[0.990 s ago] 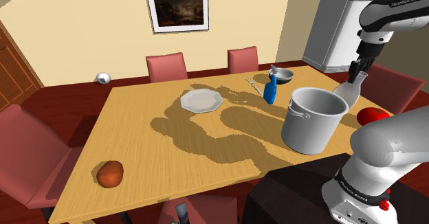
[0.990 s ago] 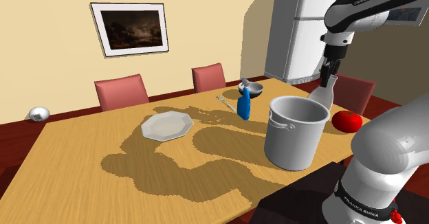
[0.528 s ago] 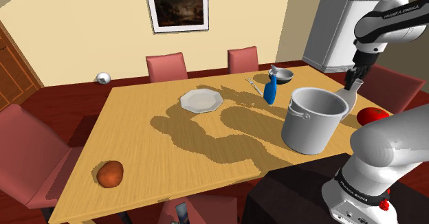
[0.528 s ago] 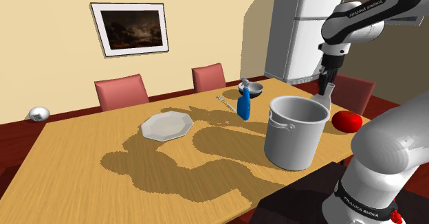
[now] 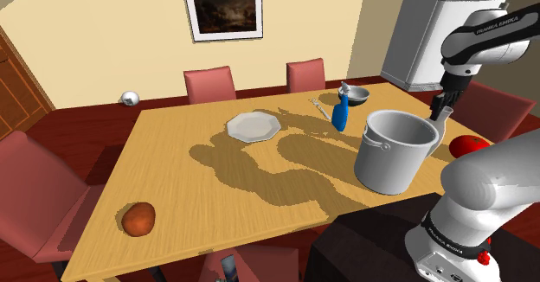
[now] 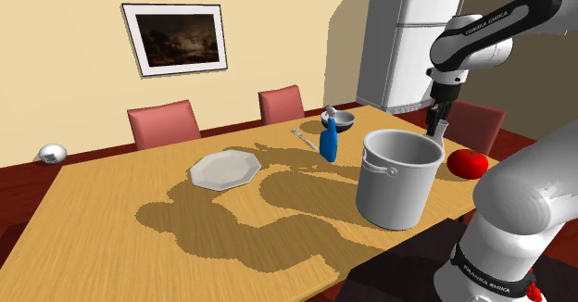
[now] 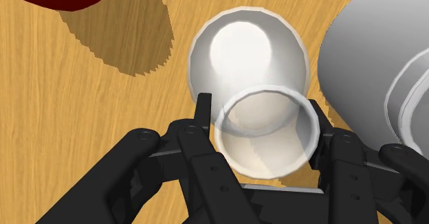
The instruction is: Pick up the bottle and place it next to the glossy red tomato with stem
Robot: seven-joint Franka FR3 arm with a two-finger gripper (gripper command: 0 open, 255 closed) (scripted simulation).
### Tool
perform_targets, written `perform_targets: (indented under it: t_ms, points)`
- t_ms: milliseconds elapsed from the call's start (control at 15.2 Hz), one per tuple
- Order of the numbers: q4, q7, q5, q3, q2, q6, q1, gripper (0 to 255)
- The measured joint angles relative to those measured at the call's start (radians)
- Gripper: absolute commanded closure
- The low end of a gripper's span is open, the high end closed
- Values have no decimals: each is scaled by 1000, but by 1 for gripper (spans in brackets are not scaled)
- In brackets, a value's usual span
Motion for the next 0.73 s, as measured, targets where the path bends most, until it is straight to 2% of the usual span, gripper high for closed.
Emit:
perform_targets:
  t_ms: [198, 264, 726]
  points:
    - [-1, 0, 0, 0, 0, 1, 0, 255]
    - [-1, 0, 0, -1, 0, 2, 0, 0]
    - [13, -3, 3, 2, 0, -12, 2, 0]
